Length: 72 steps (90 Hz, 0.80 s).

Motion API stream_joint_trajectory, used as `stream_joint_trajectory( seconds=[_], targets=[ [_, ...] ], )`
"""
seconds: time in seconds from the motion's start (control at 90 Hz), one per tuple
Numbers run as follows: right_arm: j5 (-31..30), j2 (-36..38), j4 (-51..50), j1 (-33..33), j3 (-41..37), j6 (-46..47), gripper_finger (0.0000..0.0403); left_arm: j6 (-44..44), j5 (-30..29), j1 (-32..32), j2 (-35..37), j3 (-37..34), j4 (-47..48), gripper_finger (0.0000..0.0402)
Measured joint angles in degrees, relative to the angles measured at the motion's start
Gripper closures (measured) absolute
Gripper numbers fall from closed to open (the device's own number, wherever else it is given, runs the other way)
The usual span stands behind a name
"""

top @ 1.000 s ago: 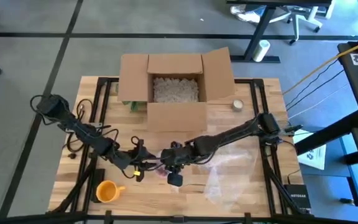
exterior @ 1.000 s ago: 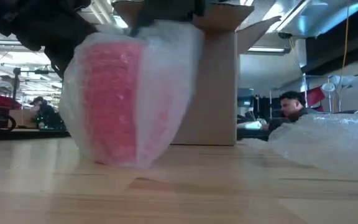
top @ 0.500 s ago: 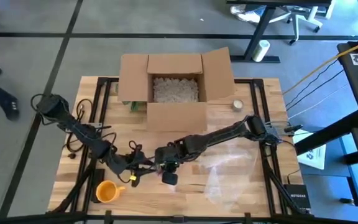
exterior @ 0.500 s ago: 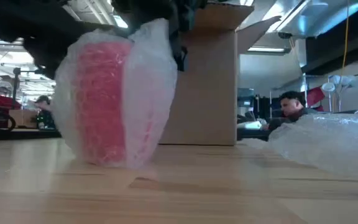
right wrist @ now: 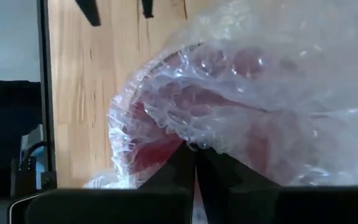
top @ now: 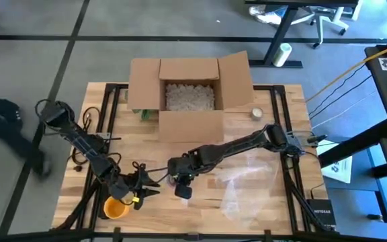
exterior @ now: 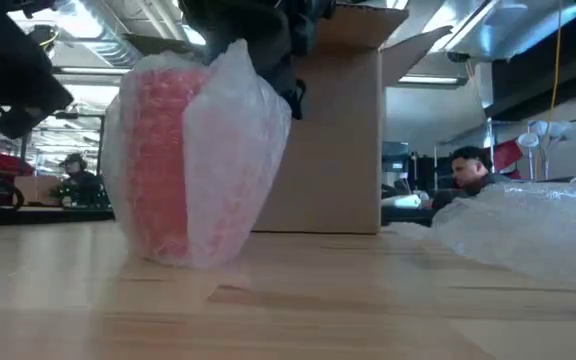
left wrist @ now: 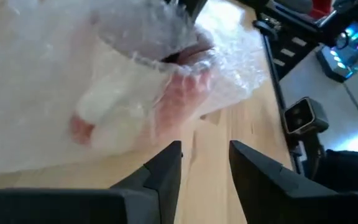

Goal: Wrap mug
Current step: Wrap the red mug with bubble wrap

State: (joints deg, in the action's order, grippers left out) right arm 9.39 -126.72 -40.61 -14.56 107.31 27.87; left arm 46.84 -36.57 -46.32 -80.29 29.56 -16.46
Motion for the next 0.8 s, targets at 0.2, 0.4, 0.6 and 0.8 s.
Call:
stream_joint_trajectory(
  seconds=[0.2,0.4,0.6,0.8],
  targets=[
    [-0.96,-0.20,-4.79,0.01,4.15,0.39,0.0403,-3.02,-0.31,3.37,-4.74,-0.02,-4.17,0.0284],
    [-2.87,-0.12,-9.77,-0.02,7.28,0.37,0.0403,-9.73,-0.43,7.01,-6.95,-0.02,-10.38,0.0284],
    [-3.85,-0.13,-12.83,-0.01,7.26,0.37,0.0403,-10.57,-0.52,9.71,-8.75,-0.02,-11.80,0.0284],
    [-4.84,-0.13,-14.91,0.26,7.26,0.51,0.0403,-14.40,2.92,12.10,-13.00,-0.02,-20.99,0.0284]
  ],
)
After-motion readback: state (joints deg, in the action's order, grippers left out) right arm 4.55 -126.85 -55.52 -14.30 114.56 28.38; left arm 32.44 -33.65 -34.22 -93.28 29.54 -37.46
